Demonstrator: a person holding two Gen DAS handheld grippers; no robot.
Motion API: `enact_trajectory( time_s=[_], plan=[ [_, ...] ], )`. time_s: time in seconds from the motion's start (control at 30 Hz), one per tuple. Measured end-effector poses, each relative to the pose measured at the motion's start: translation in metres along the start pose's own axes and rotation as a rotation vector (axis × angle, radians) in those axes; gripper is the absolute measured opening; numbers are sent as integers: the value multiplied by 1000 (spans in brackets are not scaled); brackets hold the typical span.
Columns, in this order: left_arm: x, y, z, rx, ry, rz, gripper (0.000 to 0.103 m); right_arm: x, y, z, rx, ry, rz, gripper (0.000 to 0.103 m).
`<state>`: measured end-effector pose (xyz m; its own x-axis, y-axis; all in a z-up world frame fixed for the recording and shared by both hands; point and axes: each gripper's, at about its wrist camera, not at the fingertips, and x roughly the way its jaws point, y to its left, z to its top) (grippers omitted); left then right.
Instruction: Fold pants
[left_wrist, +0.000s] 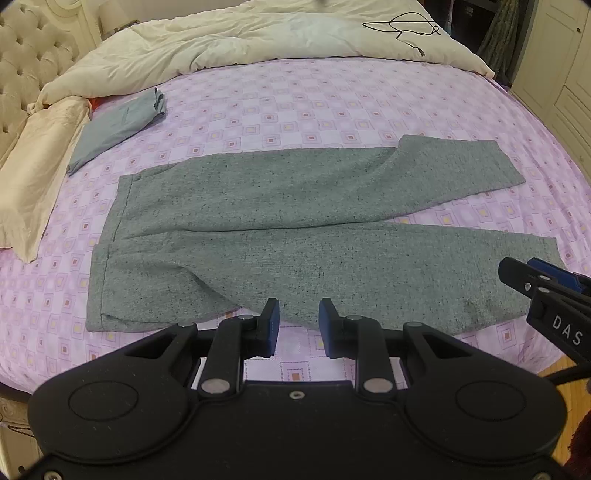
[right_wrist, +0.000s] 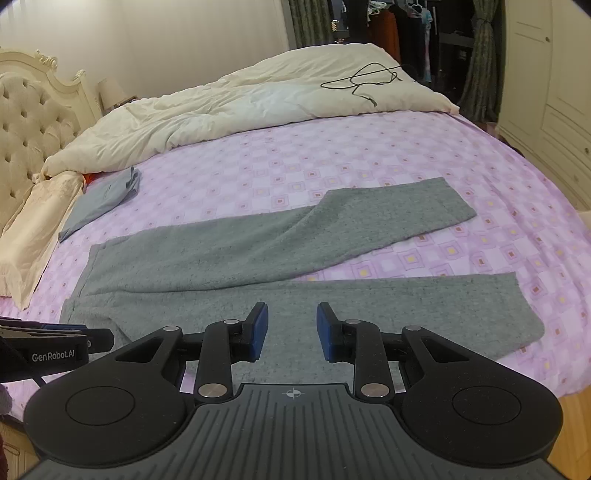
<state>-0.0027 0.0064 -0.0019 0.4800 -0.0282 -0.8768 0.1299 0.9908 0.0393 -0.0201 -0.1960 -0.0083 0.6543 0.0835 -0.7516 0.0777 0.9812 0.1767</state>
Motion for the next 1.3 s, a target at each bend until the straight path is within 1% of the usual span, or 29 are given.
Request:
enact_trajectory(
  time_s=[0.8,1.07,1.3],
  plan=[
    [3,3,-3,-12,7,4,35,3,1,-3,-3,8,5,28],
    [5,3,-2,-15,24,13,35,8,2,-1,-8,29,13,28],
    [15,6,3,-16,55,28,35,20,5,-1,0,64,19,28]
  ],
)
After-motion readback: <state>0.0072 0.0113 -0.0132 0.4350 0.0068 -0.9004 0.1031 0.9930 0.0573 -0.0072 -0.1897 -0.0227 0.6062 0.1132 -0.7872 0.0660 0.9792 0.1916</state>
